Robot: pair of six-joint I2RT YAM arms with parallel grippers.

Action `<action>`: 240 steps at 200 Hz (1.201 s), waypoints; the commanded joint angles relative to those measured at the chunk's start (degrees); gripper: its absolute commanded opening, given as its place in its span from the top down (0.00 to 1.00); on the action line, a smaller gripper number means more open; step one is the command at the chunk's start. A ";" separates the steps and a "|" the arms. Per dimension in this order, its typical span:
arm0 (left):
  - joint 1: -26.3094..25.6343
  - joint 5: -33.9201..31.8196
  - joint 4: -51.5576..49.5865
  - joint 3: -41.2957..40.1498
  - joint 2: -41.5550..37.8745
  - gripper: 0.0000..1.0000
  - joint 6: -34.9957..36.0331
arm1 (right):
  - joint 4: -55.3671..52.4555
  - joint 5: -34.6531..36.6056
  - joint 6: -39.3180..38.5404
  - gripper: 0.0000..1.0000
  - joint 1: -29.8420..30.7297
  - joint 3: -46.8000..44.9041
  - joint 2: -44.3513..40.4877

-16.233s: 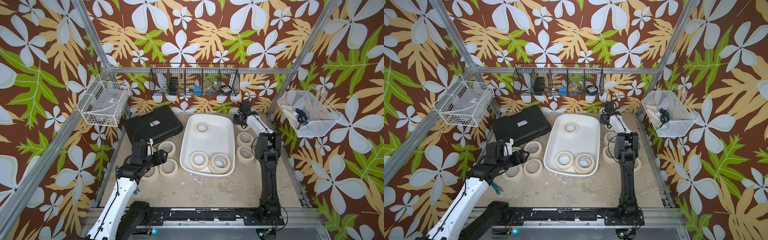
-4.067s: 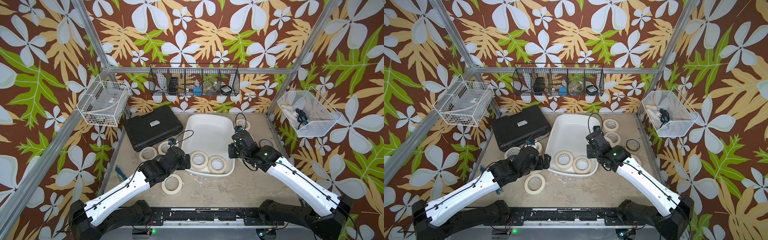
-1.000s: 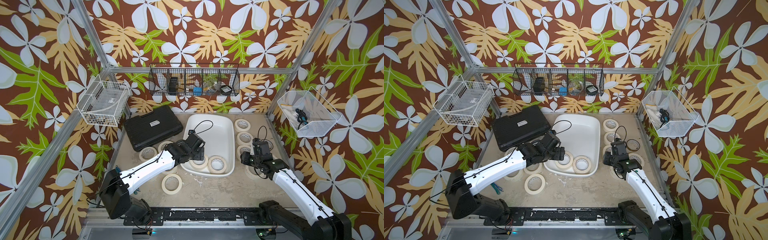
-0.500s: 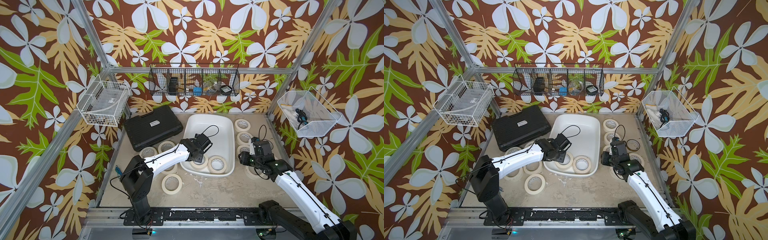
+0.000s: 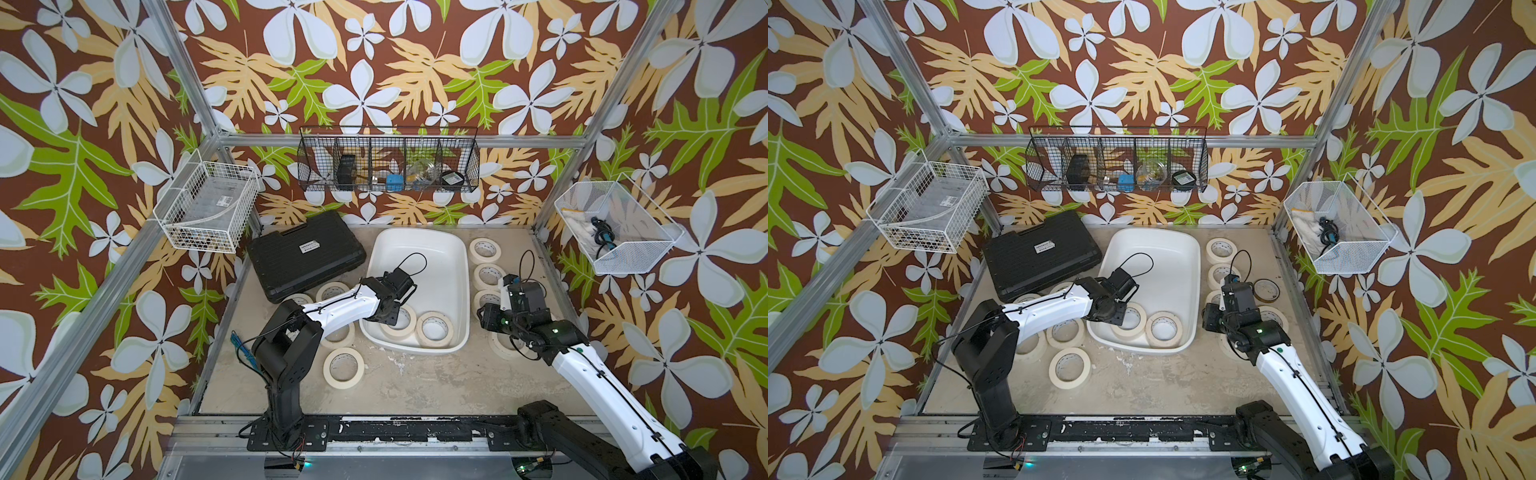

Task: Take out the art tape in the storage box
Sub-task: Pick up the art tape from the storage box.

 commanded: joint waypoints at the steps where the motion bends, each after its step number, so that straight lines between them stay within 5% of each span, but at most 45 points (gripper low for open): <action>1: 0.80 2.03 2.24 -0.52 0.95 0.41 1.45 | -0.07 -0.38 -0.61 0.48 0.05 0.04 0.10; 66: 0.80 4.97 6.53 -1.94 3.01 0.49 2.38 | 0.59 -1.54 -0.15 0.48 0.01 -0.60 0.64; 164: 0.80 4.16 3.29 0.82 0.08 0.83 2.48 | 0.76 -2.20 -0.02 0.48 0.02 -0.74 0.61; 240: 0.71 4.49 -7.71 9.10 -8.35 0.87 1.31 | 0.49 -2.22 0.00 0.48 -0.03 -0.22 0.06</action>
